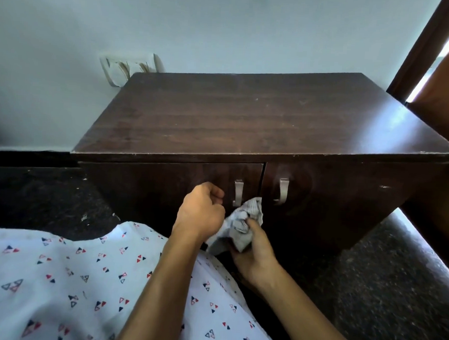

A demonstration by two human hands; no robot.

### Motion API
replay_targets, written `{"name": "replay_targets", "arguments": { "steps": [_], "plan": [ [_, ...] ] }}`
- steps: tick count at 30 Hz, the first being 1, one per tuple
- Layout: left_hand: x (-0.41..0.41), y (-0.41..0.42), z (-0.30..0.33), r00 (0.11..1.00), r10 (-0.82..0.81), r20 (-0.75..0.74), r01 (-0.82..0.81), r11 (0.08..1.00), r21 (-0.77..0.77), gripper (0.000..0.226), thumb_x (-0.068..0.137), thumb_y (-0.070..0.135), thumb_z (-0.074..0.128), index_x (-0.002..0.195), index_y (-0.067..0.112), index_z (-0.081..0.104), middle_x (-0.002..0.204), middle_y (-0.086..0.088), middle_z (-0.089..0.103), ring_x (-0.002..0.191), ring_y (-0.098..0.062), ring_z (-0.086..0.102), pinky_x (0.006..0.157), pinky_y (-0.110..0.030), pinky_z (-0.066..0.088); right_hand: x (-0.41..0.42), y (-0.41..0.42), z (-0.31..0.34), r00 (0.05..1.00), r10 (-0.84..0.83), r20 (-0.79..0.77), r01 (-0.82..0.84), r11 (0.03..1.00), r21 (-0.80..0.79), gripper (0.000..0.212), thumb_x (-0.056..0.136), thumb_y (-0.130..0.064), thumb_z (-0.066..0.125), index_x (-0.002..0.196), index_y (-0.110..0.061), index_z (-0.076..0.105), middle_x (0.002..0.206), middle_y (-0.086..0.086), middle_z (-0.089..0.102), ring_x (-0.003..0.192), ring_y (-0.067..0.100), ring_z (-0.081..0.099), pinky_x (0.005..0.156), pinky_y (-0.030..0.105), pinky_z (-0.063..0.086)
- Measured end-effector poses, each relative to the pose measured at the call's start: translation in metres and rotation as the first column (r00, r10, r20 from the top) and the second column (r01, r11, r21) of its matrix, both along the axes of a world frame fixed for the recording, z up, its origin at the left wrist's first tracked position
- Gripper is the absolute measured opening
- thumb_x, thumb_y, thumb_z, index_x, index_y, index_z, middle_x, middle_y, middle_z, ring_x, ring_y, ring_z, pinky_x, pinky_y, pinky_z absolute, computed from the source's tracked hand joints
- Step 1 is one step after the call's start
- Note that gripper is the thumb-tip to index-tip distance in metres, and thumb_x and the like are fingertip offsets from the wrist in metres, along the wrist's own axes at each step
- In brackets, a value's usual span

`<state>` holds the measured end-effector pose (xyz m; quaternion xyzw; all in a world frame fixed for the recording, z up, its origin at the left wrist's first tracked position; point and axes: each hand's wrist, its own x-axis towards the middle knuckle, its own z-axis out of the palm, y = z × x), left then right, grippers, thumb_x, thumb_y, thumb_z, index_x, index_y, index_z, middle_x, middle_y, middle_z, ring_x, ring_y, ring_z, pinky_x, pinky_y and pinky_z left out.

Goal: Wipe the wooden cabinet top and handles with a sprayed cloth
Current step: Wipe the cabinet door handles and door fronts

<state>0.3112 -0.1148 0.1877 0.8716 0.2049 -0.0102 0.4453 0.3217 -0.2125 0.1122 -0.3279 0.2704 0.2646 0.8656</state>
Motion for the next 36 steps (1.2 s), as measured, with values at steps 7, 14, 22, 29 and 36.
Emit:
{"name": "replay_targets", "arguments": {
  "steps": [7, 14, 22, 29, 36],
  "plan": [
    [0.004, 0.004, -0.004, 0.999, 0.024, -0.024, -0.024, 1.000, 0.007, 0.026, 0.081, 0.000, 0.042, 0.091, 0.020, 0.056, 0.102, -0.004, 0.066, 0.097, -0.027, 0.062, 0.082, -0.037, 0.052, 0.014, 0.016, 0.014, 0.999, 0.024, -0.036, -0.016, 0.977, 0.213, 0.037, 0.098, -0.004, 0.029, 0.076, 0.007, 0.057, 0.054, 0.018, 0.065, 0.041, 0.021, 0.064, 0.049, 0.027, 0.054],
    [0.004, 0.006, -0.003, 0.997, 0.078, -0.019, -0.077, 0.995, 0.059, 0.029, 0.079, 0.000, 0.043, 0.094, 0.019, 0.058, 0.103, -0.005, 0.067, 0.099, -0.026, 0.061, 0.088, -0.039, 0.051, 0.003, 0.007, 0.014, 0.962, 0.039, 0.272, 0.009, 0.985, -0.170, 0.030, 0.099, -0.016, 0.041, 0.085, -0.005, 0.066, 0.078, 0.010, 0.071, 0.069, 0.018, 0.068, 0.065, 0.027, 0.054],
    [0.003, 0.004, 0.003, 0.998, 0.058, -0.020, -0.055, 0.990, 0.127, 0.018, 0.086, 0.010, 0.045, 0.098, 0.011, 0.058, 0.100, -0.014, 0.063, 0.093, -0.035, 0.058, 0.072, -0.032, 0.040, 0.013, 0.023, 0.035, 0.519, 0.447, 0.728, 0.636, 0.367, -0.679, 0.029, 0.087, -0.037, 0.063, 0.089, -0.008, 0.062, 0.086, 0.003, 0.062, 0.075, 0.018, 0.061, 0.064, 0.034, 0.049],
    [0.002, 0.006, -0.005, 0.992, 0.025, -0.121, -0.005, 0.987, 0.163, 0.027, 0.086, 0.010, 0.049, 0.110, 0.010, 0.061, 0.105, -0.015, 0.063, 0.095, -0.034, 0.060, 0.071, -0.032, 0.042, 0.015, 0.011, -0.022, 0.321, 0.685, 0.654, 0.819, 0.145, -0.554, 0.037, 0.082, -0.031, 0.063, 0.115, -0.016, 0.054, 0.113, 0.006, 0.046, 0.088, 0.024, 0.058, 0.060, 0.029, 0.051],
    [-0.002, 0.009, -0.007, 0.993, 0.030, -0.113, -0.018, 0.994, 0.106, 0.022, 0.085, 0.008, 0.045, 0.093, 0.025, 0.057, 0.109, -0.006, 0.067, 0.099, -0.028, 0.061, 0.087, -0.038, 0.052, 0.004, -0.031, -0.067, 0.546, 0.541, 0.639, 0.672, 0.174, -0.720, 0.026, 0.080, -0.009, 0.067, 0.106, -0.007, 0.062, 0.107, 0.005, 0.052, 0.088, 0.024, 0.061, 0.068, 0.022, 0.047]
  ]
}}
